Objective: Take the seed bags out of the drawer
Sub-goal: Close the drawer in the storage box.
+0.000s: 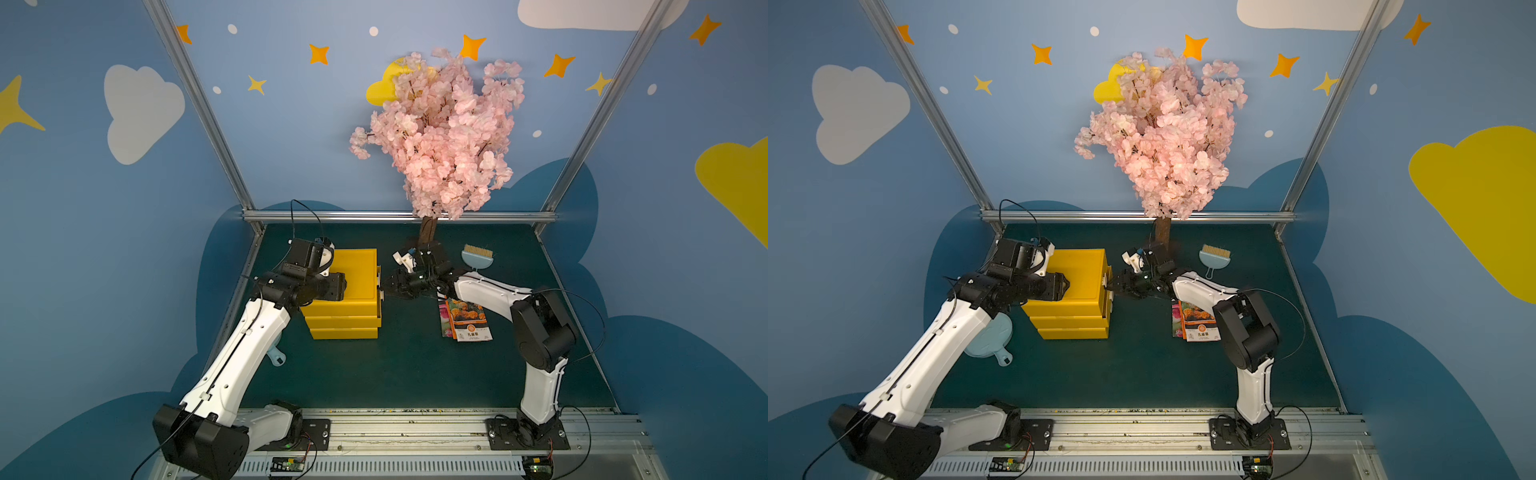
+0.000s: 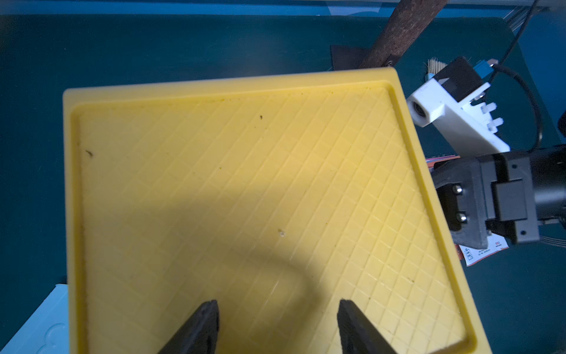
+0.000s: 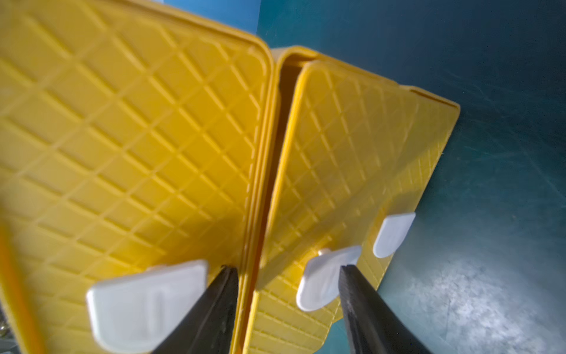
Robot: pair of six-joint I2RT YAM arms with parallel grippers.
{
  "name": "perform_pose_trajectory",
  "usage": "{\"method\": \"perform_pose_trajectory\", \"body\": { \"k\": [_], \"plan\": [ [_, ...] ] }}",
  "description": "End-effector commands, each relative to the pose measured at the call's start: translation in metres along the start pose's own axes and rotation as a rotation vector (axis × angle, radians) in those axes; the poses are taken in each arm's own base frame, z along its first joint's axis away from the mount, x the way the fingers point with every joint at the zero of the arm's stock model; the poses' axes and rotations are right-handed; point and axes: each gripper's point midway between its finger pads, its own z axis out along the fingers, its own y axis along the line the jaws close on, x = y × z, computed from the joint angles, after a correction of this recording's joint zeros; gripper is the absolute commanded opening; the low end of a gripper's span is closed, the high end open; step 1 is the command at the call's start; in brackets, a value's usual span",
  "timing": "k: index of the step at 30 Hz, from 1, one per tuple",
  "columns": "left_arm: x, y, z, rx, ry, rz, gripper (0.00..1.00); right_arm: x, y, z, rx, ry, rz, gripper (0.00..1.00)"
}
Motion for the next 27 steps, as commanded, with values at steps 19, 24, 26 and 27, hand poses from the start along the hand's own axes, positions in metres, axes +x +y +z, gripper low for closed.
{"method": "perform_pose_trajectory", "body": {
  "k": [19, 24, 26, 27],
  "plan": [
    [0.047, 0.011, 0.012, -0.032, 0.193, -0.036, 0.66, 0.015, 0.007, -0.035, 0.043, -0.021, -0.025, 0.21],
    [0.046, 0.011, 0.010, -0.033, 0.191, -0.034, 0.66, 0.034, -0.005, -0.019, 0.057, 0.032, -0.004, 0.06],
    [0.045, 0.011, 0.008, -0.035, 0.187, -0.034, 0.66, 0.042, -0.006, -0.010, 0.054, 0.051, -0.005, 0.05],
    [0.044, 0.011, 0.007, -0.036, 0.185, -0.034, 0.66, 0.045, -0.006, -0.006, 0.053, 0.059, -0.006, 0.05]
  ]
}}
